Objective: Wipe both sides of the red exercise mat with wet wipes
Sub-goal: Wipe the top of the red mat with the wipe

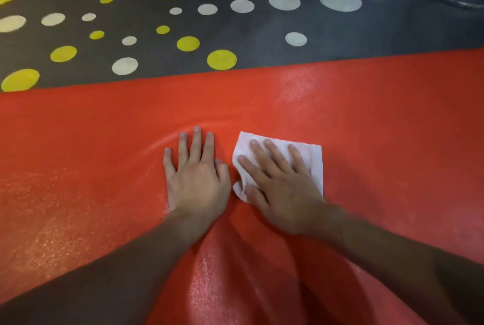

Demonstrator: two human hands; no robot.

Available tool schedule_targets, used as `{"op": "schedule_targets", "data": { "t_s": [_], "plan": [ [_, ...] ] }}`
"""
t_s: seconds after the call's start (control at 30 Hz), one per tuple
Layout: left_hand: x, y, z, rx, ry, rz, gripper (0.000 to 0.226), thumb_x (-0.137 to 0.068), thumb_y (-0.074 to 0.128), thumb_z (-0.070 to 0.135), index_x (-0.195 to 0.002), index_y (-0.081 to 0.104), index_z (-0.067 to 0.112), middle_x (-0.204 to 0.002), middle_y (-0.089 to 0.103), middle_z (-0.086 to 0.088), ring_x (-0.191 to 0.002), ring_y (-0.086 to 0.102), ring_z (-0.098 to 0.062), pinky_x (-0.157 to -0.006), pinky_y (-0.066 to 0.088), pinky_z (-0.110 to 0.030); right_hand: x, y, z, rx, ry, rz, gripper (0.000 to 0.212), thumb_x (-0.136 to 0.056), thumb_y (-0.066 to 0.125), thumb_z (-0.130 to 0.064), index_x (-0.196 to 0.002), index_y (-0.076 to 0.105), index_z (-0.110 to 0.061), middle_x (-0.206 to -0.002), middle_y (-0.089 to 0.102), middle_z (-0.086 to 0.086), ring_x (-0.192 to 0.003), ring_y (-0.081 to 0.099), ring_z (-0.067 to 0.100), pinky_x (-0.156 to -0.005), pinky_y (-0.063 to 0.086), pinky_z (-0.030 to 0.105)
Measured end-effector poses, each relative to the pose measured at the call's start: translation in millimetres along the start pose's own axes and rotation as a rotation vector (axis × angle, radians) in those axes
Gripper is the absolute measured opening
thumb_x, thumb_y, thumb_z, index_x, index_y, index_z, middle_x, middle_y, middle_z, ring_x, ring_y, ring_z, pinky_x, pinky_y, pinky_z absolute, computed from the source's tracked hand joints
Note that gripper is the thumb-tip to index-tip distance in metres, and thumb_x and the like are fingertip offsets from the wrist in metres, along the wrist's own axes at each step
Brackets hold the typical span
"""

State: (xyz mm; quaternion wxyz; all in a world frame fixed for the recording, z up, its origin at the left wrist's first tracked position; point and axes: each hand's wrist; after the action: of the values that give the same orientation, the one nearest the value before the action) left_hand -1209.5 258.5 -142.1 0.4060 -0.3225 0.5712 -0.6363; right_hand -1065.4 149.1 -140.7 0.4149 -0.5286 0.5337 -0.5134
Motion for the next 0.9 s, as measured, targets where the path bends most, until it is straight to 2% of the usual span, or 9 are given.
{"op": "schedule_targets", "data": {
  "t_s": [0.07, 0.2, 0.3, 0.37, 0.43, 0.5, 0.67, 0.8, 0.9],
  "plan": [
    [-0.3, 0.0, 0.1, 0.006, -0.004, -0.005, 0.068, -0.088, 0.018, 0.039, -0.153, 0.03, 0.023, -0.163, 0.019, 0.0, -0.151, 0.01, -0.022, -0.12, 0.008, -0.052, -16.0, -8.2, 30.8, 0.044, -0.045, 0.014, 0.06, -0.098, 0.018, -0.05, -0.154, 0.027, -0.033, -0.164, 0.018, 0.002, -0.151, 0.017, 0.023, -0.118, 0.011, 0.055],
    [-0.6, -0.4, 0.6, -0.007, 0.003, -0.016, 0.067, -0.09, 0.016, 0.039, -0.154, 0.026, 0.023, -0.164, 0.016, 0.0, -0.152, 0.007, -0.023, -0.121, 0.007, -0.052, -55.9, -8.0, 37.6, 0.006, 0.424, 0.068, 0.067, -0.094, 0.006, -0.048, -0.158, 0.012, -0.029, -0.166, 0.003, 0.005, -0.153, 0.002, 0.026, -0.119, 0.001, 0.056],
    [-0.6, -1.7, -0.4, -0.009, 0.011, -0.029, 0.069, -0.089, 0.016, 0.039, -0.154, 0.028, 0.021, -0.164, 0.018, -0.002, -0.152, 0.009, -0.024, -0.12, 0.009, -0.053, -44.9, 1.2, -0.8, 0.006, 0.076, 0.035, 0.065, -0.094, 0.009, -0.052, -0.157, 0.016, -0.033, -0.166, 0.007, 0.003, -0.153, 0.004, 0.026, -0.12, 0.002, 0.057],
    [-1.0, -1.6, -1.2, -0.016, 0.017, -0.034, 0.069, -0.089, 0.015, 0.04, -0.154, 0.027, 0.021, -0.164, 0.018, -0.002, -0.152, 0.008, -0.024, -0.12, 0.008, -0.053, -52.8, -7.8, 25.6, 0.02, -0.038, 0.028, 0.062, -0.096, 0.012, -0.051, -0.155, 0.023, -0.035, -0.165, 0.016, 0.0, -0.151, 0.015, 0.023, -0.119, 0.009, 0.057],
    [-1.2, -1.9, -0.9, -0.009, 0.012, -0.043, 0.069, -0.089, 0.015, 0.04, -0.155, 0.025, 0.022, -0.164, 0.016, -0.001, -0.152, 0.007, -0.024, -0.12, 0.007, -0.053, -77.9, -17.3, 59.1, 0.036, 0.192, 0.123, 0.059, -0.099, 0.015, -0.047, -0.155, 0.026, -0.03, -0.164, 0.019, 0.003, -0.15, 0.019, 0.025, -0.117, 0.011, 0.057],
    [-1.9, -1.1, -0.9, -0.001, 0.008, -0.035, 0.069, -0.089, 0.015, 0.04, -0.155, 0.024, 0.022, -0.164, 0.015, 0.0, -0.152, 0.006, -0.023, -0.12, 0.006, -0.053, -96.2, -13.0, 56.5, -0.009, 0.438, 0.072, 0.06, -0.1, 0.014, -0.045, -0.158, 0.013, -0.028, -0.166, 0.005, 0.003, -0.153, 0.004, 0.024, -0.119, 0.003, 0.055],
    [-1.2, -2.2, 0.0, 0.0, 0.005, -0.048, 0.068, -0.09, 0.017, 0.04, -0.155, 0.023, 0.023, -0.164, 0.014, 0.0, -0.152, 0.005, -0.023, -0.12, 0.006, -0.052, -93.1, -10.6, 35.2, 0.052, 0.026, 0.081, 0.063, -0.096, 0.012, -0.05, -0.155, 0.023, -0.032, -0.164, 0.018, 0.003, -0.151, 0.016, 0.024, -0.118, 0.013, 0.055],
    [-1.7, -1.5, 0.1, -0.004, 0.005, -0.038, 0.068, -0.089, 0.016, 0.04, -0.156, 0.022, 0.023, -0.165, 0.013, 0.001, -0.152, 0.004, -0.022, -0.12, 0.006, -0.053, -139.4, -25.9, 73.9, -0.054, 0.477, 0.039, 0.057, -0.103, 0.014, -0.044, -0.158, 0.007, -0.03, -0.166, -0.004, 0.001, -0.152, -0.006, 0.019, -0.12, -0.004, 0.052],
    [-1.9, -2.0, 0.9, -0.007, 0.002, -0.048, 0.069, -0.089, 0.015, 0.04, -0.155, 0.023, 0.023, -0.164, 0.014, 0.0, -0.152, 0.005, -0.023, -0.12, 0.007, -0.053, -139.8, -19.7, 45.5, -0.044, 0.279, 0.008, 0.058, -0.102, 0.016, -0.047, -0.157, 0.004, -0.033, -0.166, -0.008, 0.0, -0.152, -0.01, 0.02, -0.12, -0.008, 0.053]
  ]
}}
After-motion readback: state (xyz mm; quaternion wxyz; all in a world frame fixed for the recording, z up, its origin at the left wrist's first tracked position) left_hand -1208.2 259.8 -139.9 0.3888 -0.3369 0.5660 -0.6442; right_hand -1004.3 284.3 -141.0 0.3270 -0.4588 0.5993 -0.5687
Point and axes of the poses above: each hand's wrist, its own x-axis away from the middle knuckle, its own y-axis out of the palm, z = x × y
